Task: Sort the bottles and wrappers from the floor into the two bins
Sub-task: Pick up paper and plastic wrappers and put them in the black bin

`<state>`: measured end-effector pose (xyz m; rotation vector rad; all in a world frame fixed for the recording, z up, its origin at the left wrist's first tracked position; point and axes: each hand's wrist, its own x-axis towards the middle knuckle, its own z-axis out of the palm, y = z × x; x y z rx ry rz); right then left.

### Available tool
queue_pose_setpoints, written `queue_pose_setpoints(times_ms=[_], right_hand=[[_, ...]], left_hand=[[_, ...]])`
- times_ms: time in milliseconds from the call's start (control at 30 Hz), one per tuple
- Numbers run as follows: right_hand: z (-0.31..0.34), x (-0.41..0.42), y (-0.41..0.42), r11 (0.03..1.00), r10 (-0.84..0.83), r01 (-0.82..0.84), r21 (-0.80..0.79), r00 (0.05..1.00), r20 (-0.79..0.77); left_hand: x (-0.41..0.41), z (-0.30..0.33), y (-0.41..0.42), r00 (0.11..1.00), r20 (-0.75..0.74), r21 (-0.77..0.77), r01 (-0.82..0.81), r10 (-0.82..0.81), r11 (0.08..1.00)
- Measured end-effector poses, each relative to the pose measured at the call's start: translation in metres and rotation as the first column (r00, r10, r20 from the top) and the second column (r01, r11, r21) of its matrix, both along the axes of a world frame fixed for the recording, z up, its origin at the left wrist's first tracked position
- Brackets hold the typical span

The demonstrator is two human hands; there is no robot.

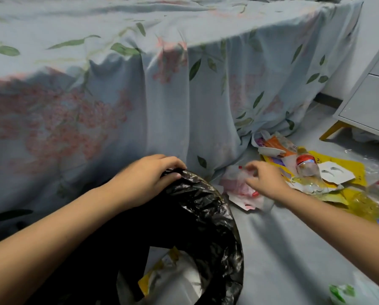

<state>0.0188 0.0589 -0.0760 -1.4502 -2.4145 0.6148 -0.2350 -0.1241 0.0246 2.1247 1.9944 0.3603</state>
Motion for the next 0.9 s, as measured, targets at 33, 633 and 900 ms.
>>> queue_pose_setpoints(times_ms=[33, 633, 900], right_hand=[[-0.017, 0.007, 0.010, 0.999, 0.032, -0.029, -0.020, 0.992, 0.125], [-0.065, -0.002, 0.024, 0.948, 0.153, -0.288, 0.137, 0.787, 0.597], [-0.012, 0.017, 0.005, 0.986, -0.073, 0.098, 0.132, 0.981, -0.179]], left_hand=[[0.000, -0.003, 0.002, 1.000, 0.012, -0.005, -0.004, 0.004, 1.000], [-0.003, -0.013, 0.010, 0.988, -0.145, -0.064, -0.060, 0.051, 0.996], [0.003, 0.000, 0.009, 0.992, -0.076, -0.120, -0.107, 0.098, 0.987]])
